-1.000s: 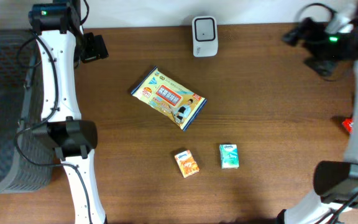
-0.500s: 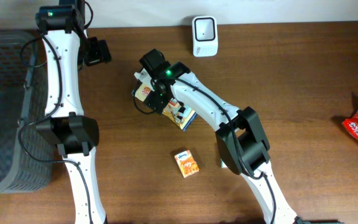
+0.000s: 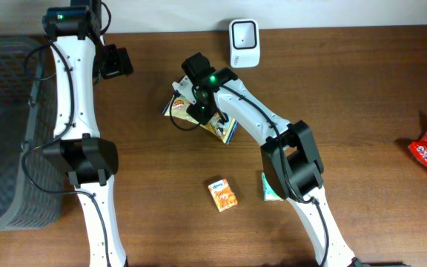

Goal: Scan the item barcode
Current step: 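Grasp the yellow bag with the right gripper and hold it at the scanner, then carry the yellow bag right and drop it at the table edge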

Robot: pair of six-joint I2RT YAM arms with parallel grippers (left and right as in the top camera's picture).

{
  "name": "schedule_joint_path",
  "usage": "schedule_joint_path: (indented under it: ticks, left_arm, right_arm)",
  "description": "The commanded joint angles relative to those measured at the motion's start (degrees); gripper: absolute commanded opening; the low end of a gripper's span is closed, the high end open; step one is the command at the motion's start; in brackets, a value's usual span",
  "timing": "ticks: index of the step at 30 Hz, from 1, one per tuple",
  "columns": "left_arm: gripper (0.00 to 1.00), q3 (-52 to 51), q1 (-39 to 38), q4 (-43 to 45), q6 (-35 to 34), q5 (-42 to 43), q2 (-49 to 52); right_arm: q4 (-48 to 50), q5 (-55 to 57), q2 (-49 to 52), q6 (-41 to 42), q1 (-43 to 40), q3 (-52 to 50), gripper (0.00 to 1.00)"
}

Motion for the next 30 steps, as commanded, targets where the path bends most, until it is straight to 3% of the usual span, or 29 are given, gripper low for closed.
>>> schedule_joint_path:
  ticks: [1, 2, 3, 5, 8, 10, 13, 16, 24, 28, 30]
  left_arm:
    - [0.99, -0.46, 0.20, 0.00, -0.59, 0.63, 0.42]
    - [0.99, -0.46, 0.20, 0.00, -0.59, 0.63, 0.42]
    - [0.99, -0.46, 0.20, 0.00, -0.59, 0.63, 0.39]
    - [0.99, -0.46, 0.20, 0.00, -0.59, 0.63, 0.39]
    - [0.99, -0.46, 0.20, 0.26, -0.59, 0.61, 0.42]
    - [0.99, -0.46, 0.20, 0.24, -0.59, 0.61, 0.42]
    - [0.99, -0.46, 0.20, 0.24, -0.59, 0.63, 0.42]
    - [0.99, -0.46, 0.20, 0.26, -0.59, 0.63, 0.42]
    - [0.99, -0.46, 0.17, -0.02, -0.59, 1.53, 0.42]
    - [0.99, -0.46, -0.33, -0.20, -0.37, 6.60, 0.42]
    - [0.99, -0.46, -1.16, -0.20, 5.09, 15.91, 0.42]
  right_arm:
    - [-2.80, 0.76, 1.77, 1.29, -0.57, 1.64, 0.23]
    - [-5.42, 0.87, 1.60, 1.64, -0.61, 5.73, 0.10]
    - [-6.38, 5.20, 1.60, 6.34, -0.79, 9.27, 0.04]
    - [-7.54, 12.81, 1.60, 16.50, -2.43, 17.09, 0.04]
    - [-7.58, 13.60, 1.60, 26.32, -6.99, 25.79, 0.04]
    - [-4.48, 17.22, 1.62, 35.06, -10.82, 27.26, 0.04]
    - [2.45, 17.31, 1.84, 41.22, -14.60, 26.62, 0.04]
    - [9.57, 19.89, 2.21, 42.10, -15.96, 23.96, 0.04]
    - [3.13, 23.30, 3.08, 42.84, -15.96, 22.69, 0.04]
    - [-1.77, 23.30, -8.02, 42.91, -21.24, 23.56, 0.04]
    - [-6.29, 23.32, -10.99, 43.34, -25.22, 23.56, 0.04]
